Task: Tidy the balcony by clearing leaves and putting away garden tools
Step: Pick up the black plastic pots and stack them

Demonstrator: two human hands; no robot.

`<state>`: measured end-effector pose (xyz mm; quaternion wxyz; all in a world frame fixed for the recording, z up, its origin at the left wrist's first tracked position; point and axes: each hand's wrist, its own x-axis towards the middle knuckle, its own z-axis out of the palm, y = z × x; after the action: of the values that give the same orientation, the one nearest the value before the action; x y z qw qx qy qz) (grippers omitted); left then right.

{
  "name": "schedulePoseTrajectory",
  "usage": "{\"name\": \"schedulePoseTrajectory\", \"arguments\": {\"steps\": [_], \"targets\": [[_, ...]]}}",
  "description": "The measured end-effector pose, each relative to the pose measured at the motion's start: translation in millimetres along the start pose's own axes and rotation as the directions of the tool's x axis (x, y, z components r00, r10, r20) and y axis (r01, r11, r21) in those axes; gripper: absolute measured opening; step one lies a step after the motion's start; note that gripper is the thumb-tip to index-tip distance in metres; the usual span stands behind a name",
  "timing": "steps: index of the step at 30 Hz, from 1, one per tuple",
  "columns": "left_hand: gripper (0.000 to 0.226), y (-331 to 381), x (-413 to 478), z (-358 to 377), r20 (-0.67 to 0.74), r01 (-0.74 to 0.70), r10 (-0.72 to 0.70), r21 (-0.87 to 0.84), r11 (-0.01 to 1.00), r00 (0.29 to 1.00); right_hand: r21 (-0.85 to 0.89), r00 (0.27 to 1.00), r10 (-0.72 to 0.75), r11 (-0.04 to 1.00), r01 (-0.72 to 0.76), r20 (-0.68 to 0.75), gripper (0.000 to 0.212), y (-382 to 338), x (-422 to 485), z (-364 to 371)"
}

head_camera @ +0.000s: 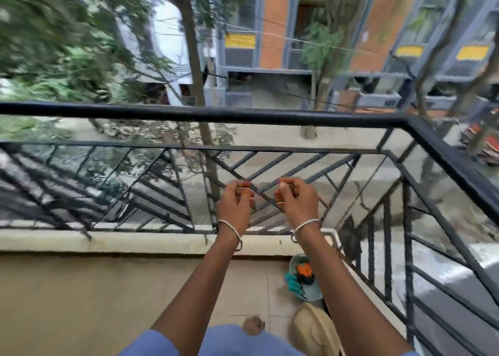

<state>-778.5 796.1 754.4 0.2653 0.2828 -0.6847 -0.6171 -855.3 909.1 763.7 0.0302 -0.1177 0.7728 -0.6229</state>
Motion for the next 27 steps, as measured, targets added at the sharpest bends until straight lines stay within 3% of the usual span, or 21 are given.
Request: {"name": "schedulePoseTrajectory", "arguments": {"steps": [6,11,18,27], "targets": [[0.022,-12.1,-70.6,-84.2,-0.245,0.004,-0.006,-0.010,1.000,0.970,0.047,0.982,-0.019,0.999,0.011,0.189,0.014,-9.8,-75.3,42.6],[0.017,-27.8,-145.8,-161.8,-0.485,0.098,-0.099,-0.027,0.995,0.869,0.072,0.915,-0.037,0.997,0.009,0.403,0.011,-26.7,-155.6,83.8],[0.019,-37.7,-246.4,-265.9,-0.737,0.169,-0.153,-0.053,0.984,0.658,0.082,0.716,-0.034,0.996,-0.033,0.697,0.013,-56.5,-268.9,156.5],[0.025,-52.2,-344.5,-414.9,-0.919,0.192,-0.244,-0.191,0.963,0.311,0.093,0.360,-0.103,0.995,0.046,0.927,0.016,-97.9,-426.5,273.8]]}}
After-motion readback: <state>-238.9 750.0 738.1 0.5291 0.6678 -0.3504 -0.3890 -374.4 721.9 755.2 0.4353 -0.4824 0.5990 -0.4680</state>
